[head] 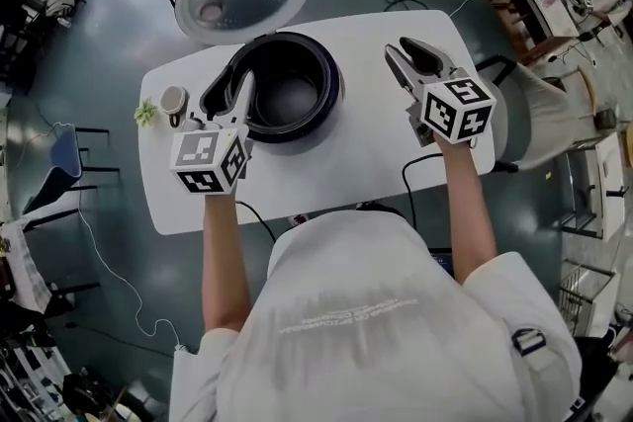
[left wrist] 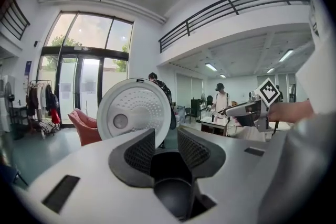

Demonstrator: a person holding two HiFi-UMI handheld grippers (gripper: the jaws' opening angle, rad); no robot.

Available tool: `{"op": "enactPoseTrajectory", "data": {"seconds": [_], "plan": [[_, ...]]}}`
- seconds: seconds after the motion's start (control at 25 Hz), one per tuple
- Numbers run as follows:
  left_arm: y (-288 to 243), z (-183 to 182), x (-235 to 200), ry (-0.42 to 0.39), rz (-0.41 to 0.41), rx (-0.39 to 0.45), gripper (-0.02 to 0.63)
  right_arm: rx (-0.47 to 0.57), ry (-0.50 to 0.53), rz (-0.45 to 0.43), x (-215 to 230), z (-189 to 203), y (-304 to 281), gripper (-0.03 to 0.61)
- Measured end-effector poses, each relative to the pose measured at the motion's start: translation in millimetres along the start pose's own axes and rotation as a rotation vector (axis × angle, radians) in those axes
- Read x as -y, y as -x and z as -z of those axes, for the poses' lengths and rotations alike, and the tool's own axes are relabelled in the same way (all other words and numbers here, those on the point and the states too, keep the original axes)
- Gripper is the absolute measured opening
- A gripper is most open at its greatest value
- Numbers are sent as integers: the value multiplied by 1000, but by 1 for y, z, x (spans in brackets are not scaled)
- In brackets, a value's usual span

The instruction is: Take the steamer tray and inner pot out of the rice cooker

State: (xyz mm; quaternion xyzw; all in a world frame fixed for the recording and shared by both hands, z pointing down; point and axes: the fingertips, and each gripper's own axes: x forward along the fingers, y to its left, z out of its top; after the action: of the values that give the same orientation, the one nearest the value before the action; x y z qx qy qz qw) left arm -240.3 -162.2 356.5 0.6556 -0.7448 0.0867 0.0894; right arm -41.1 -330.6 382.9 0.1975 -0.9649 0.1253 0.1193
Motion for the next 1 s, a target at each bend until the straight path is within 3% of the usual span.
{"op": "enactPoseTrajectory", "data": {"seconds": [0.16, 0.4, 0.68, 1.0], "plan": [[10, -5, -25, -15, -40, 16, 147, 13, 63, -65, -30, -17, -15, 161], [25, -5, -45, -116, -91, 2, 148, 28, 119, -152, -69, -33, -30, 195], [29, 15, -58, -79, -97, -41, 149, -38, 153, -194, -89, -16, -50, 201], [19, 58, -61, 7, -59, -159, 149, -166, 112, -202, -90, 23, -74, 201]]}}
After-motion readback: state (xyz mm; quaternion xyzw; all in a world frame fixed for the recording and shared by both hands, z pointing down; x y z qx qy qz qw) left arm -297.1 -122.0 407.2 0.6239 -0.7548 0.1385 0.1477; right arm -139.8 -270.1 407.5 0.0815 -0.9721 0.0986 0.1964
